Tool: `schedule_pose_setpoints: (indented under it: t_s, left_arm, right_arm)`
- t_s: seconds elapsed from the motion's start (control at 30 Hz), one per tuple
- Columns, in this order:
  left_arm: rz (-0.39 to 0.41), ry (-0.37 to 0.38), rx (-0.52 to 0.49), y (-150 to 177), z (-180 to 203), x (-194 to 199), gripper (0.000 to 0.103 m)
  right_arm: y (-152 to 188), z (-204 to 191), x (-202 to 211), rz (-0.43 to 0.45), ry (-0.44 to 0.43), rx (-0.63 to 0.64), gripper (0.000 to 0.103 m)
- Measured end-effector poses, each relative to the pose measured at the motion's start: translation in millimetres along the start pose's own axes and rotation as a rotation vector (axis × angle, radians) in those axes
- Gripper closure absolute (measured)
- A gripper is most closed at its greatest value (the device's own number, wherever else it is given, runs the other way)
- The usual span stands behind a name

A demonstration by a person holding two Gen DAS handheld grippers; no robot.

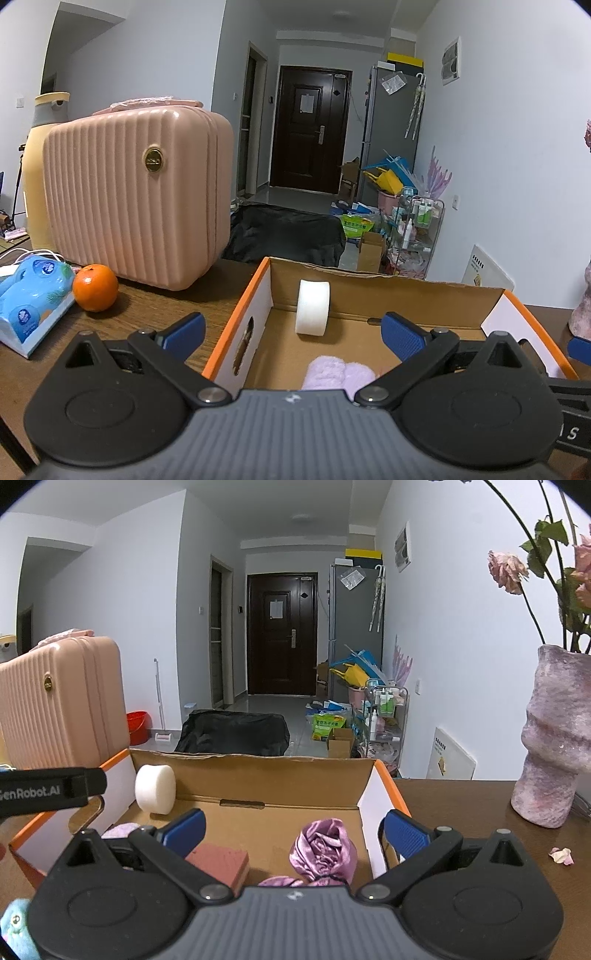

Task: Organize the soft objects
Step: 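Withdraw both tools from the box back toward the remaining items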

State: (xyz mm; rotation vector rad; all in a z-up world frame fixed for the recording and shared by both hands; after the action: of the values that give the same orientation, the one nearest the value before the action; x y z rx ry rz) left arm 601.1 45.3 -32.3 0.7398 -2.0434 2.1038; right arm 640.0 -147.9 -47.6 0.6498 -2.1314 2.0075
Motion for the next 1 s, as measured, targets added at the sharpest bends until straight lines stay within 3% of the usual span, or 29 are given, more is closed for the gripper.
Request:
schedule_pose_setpoints:
  t_s: [1.0]
  left_arm:
    - [-0.006, 0.012, -0.042, 40, -16, 69, 0.000]
  right_arm:
    - [49, -7, 87, -0.003, -0.021, 0.030, 0.000]
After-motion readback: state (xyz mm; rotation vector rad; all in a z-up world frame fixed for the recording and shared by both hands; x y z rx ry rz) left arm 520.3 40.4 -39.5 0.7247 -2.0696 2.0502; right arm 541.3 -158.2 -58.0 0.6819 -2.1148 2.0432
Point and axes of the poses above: each gripper's, at about its wrist camera, not at the fingertips, and x roughly against the way its jaws point, z to its right, y to its underside, the point moved 9 cm from there along -x, roughly the way its jaws point, and after that the axes turned 7 degrees about -x, right-handed, at the moved point
